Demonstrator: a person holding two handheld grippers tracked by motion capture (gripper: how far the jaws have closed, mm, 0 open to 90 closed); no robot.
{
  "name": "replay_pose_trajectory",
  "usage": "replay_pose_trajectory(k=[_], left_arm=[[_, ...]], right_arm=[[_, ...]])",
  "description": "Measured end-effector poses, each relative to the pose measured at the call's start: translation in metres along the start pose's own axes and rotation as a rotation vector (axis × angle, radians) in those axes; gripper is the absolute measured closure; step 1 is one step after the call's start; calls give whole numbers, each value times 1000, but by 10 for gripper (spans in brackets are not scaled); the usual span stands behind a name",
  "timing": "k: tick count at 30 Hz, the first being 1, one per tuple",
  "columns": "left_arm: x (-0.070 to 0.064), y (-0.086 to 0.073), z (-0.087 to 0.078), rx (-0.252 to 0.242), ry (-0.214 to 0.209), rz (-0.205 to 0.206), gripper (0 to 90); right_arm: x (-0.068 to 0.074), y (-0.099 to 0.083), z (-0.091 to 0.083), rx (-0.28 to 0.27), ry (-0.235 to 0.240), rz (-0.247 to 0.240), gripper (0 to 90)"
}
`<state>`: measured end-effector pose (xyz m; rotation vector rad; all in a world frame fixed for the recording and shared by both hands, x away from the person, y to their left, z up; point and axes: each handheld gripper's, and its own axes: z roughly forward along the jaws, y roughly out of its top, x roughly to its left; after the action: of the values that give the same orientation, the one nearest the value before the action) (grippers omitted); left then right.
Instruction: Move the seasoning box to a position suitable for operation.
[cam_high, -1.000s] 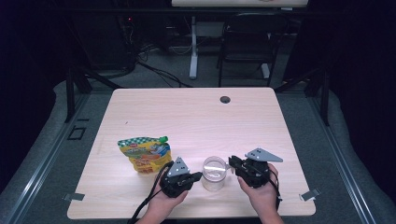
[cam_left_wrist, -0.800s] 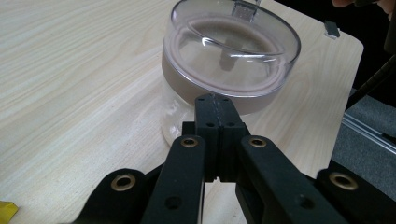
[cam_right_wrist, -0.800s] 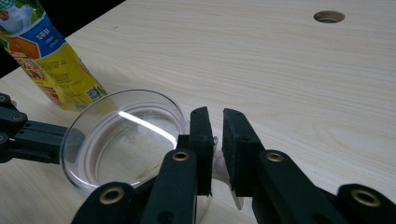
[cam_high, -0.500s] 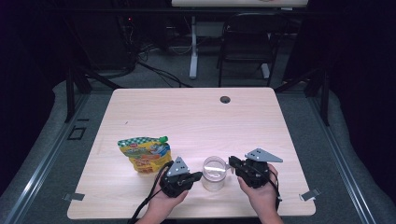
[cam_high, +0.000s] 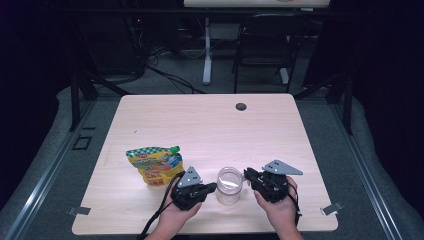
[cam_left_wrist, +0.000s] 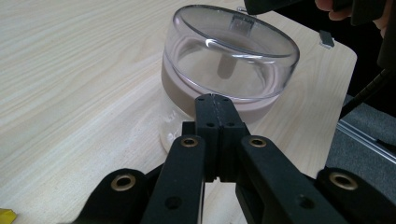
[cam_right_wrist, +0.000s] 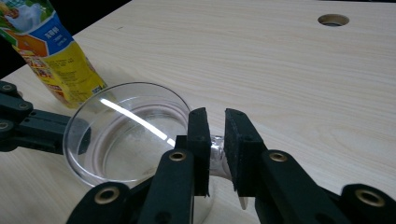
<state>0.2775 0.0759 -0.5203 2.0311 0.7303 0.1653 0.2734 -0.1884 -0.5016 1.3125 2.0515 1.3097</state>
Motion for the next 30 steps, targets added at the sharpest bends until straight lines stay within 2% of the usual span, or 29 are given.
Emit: replay_pose_trajectory(k=[4,7,9,10,13,14,16,19,24,30], left_arm=[[-1,4,0,-4,-2,9,900],[-2,8,-1,-7,4,19,900],[-2,11,-2,-15,-6,21,900],[-2,13,-2,-21,-8,26,900],[-3,19,-4,-31,-8,38,900],[-4,21,-4,-38,-8,38,900],[-4,23,-4,-40,-8,40,900],[-5,26,-4,-43,-6,42,900],[-8,31,-4,-37,1,50,900],[-9,36,-3,-42,3,47,900]], right_arm=[[3,0,-2,-6,-4,-41,749],[3,-1,-4,-7,-1,-56,731],[4,0,-7,-8,-13,-66,714],[3,1,-9,-3,-16,-73,700],[3,4,-13,21,-13,-53,677],[6,2,-17,31,-25,-81,664],[7,1,-20,35,-35,-92,655],[9,-7,-26,32,-25,-83,629],[10,-19,-28,21,-13,-101,560],[17,-21,-28,22,27,-162,534]])
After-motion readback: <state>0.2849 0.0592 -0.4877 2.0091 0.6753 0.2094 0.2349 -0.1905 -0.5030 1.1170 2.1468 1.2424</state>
